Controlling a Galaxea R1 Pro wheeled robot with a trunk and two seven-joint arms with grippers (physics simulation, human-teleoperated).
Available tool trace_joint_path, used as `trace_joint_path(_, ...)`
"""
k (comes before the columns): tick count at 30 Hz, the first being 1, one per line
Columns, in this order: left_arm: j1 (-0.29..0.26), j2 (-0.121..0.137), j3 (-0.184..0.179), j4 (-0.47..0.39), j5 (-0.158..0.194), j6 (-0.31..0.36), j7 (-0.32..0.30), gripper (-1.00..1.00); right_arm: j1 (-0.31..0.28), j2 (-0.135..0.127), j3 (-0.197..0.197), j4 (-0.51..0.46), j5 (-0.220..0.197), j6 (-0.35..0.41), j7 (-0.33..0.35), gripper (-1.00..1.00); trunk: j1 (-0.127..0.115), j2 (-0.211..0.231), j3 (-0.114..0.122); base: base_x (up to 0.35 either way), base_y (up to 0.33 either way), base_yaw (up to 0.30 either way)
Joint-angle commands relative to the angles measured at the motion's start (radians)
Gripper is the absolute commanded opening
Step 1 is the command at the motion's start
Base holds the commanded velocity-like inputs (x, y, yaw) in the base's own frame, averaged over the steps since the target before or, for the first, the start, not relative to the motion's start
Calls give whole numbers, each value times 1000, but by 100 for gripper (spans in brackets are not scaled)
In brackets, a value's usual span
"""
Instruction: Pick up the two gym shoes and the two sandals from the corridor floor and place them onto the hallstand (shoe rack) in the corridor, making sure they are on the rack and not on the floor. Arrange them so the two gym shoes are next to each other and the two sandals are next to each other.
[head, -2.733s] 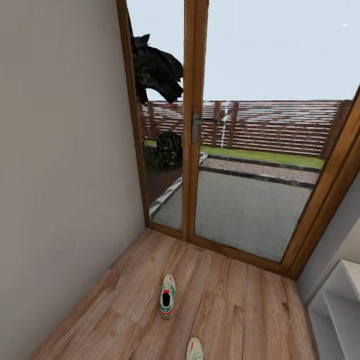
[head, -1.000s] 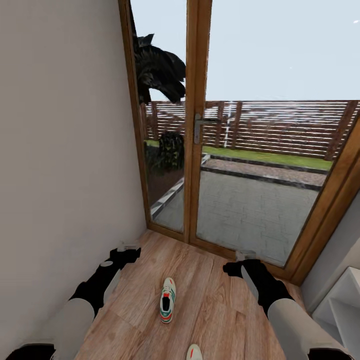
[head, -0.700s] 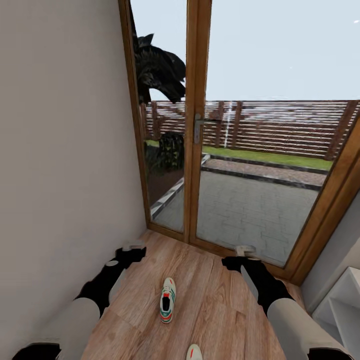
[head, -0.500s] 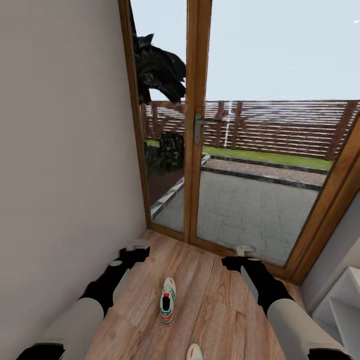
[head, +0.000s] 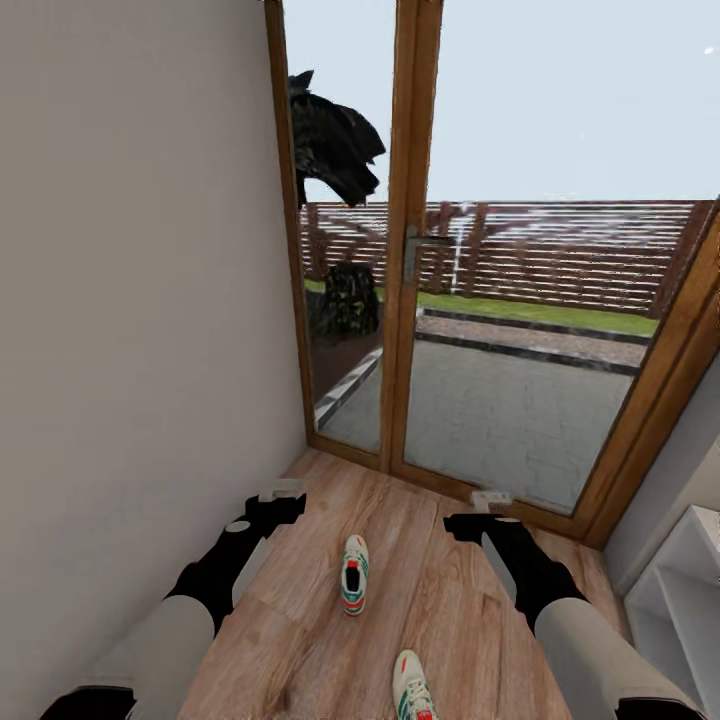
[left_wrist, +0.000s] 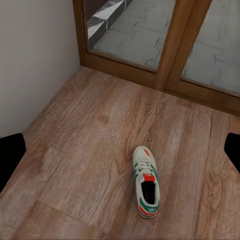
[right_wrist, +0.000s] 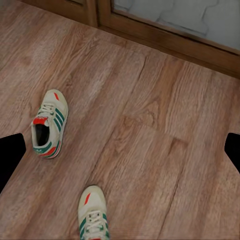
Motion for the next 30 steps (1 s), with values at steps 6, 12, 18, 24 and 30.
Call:
trace_joint_path(6, 0, 1, -2, -4, -3, 6, 2, 100, 0, 0, -1, -2, -2, 6, -2, 100, -1, -1, -1, -192, 39, 0)
trace_joint_path(12, 0, -1, -4, -4, -3, 6, 1, 100, 0, 0, -1, 0, -2, 6, -2, 100, -1, -1, -1, -53, 7, 0)
trace_joint_path(18, 0, -1, -5, -6, -3, 6, 0, 100, 0, 0, -1, 1, -1, 6, -3, 100, -1, -1, -1, -229, 46, 0)
trace_joint_path(24, 0, -2, -5, -7, -3, 6, 0, 100, 1, 0, -1, 5, -1, 5, -3, 100, -1, -1, -1, -212, 42, 0)
trace_joint_path(30, 0, -2, -5, -7, -3, 6, 0, 100, 5, 0, -1, 37, 4, 4, -2, 100, -1, -1, -1, -35, 6, 0)
